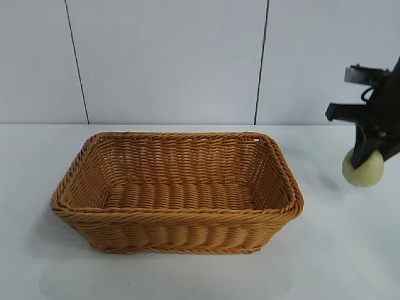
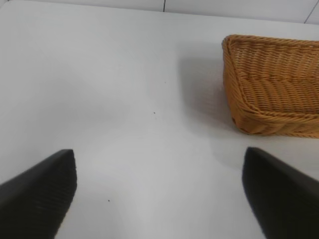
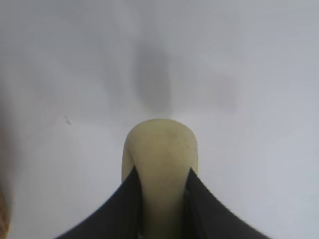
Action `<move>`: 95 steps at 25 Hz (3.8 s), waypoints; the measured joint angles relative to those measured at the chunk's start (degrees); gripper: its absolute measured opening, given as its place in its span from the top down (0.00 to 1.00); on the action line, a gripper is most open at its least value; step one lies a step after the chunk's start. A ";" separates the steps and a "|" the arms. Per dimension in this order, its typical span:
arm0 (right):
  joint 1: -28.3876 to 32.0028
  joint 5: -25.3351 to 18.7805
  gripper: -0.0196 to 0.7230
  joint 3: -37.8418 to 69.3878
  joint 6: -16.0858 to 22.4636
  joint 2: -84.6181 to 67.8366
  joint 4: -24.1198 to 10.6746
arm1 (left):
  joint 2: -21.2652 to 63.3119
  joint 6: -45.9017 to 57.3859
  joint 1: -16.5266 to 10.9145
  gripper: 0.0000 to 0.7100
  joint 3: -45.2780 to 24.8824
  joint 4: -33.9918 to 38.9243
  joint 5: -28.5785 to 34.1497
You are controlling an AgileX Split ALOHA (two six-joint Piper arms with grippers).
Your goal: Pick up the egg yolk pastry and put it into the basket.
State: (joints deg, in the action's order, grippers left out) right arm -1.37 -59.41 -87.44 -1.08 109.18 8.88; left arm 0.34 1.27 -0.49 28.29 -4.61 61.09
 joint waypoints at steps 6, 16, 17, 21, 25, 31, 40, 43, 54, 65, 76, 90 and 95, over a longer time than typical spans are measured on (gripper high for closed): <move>-8.59 -1.18 0.82 -2.38 0.14 0.00 0.11 | 0.00 0.00 0.00 0.02 0.00 0.00 0.00; -26.61 4.09 0.82 -2.40 3.35 0.00 1.46 | 0.00 0.00 0.00 0.02 0.00 0.00 0.00; -28.17 5.37 0.82 -2.40 3.73 0.09 1.51 | 0.00 0.00 0.00 0.02 0.00 0.00 0.00; -32.30 9.97 0.82 -2.54 5.65 1.92 1.58 | 0.00 0.00 0.00 0.02 0.00 0.00 0.00; -33.60 12.83 0.82 -2.54 6.32 5.89 1.58 | 0.00 0.00 0.00 0.02 0.00 0.00 0.00; -33.60 16.11 0.81 -2.54 6.50 11.92 1.58 | 0.00 0.00 0.00 0.02 0.00 0.00 0.00; -33.60 16.13 0.26 -2.54 6.45 13.10 1.58 | 0.00 0.00 0.00 0.02 0.00 0.00 0.00; -33.60 14.60 0.22 -2.54 6.38 12.27 1.27 | 0.00 0.00 0.00 0.02 0.00 0.00 0.00; -33.60 -1.54 0.21 -16.10 6.18 8.76 -7.10 | 0.00 0.00 0.00 0.02 0.00 0.00 0.00; -21.39 -6.85 0.21 -22.08 7.95 8.71 -11.53 | 0.00 0.00 0.00 0.02 0.00 0.00 0.00; -1.33 -9.78 0.21 -22.08 7.97 8.71 -12.21 | 0.00 0.00 0.00 0.02 0.00 0.00 0.00; 2.58 -9.73 0.21 -18.80 6.04 7.51 -11.90 | 0.00 0.00 0.00 0.02 0.00 0.00 0.00; 2.58 -9.63 0.21 -8.63 5.36 2.17 -12.07 | 0.00 0.00 0.00 0.02 0.00 -0.02 0.00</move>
State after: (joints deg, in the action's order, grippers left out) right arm 1.21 -69.03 -96.07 4.28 111.35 -3.20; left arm 0.34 1.27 -0.49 28.29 -4.64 61.09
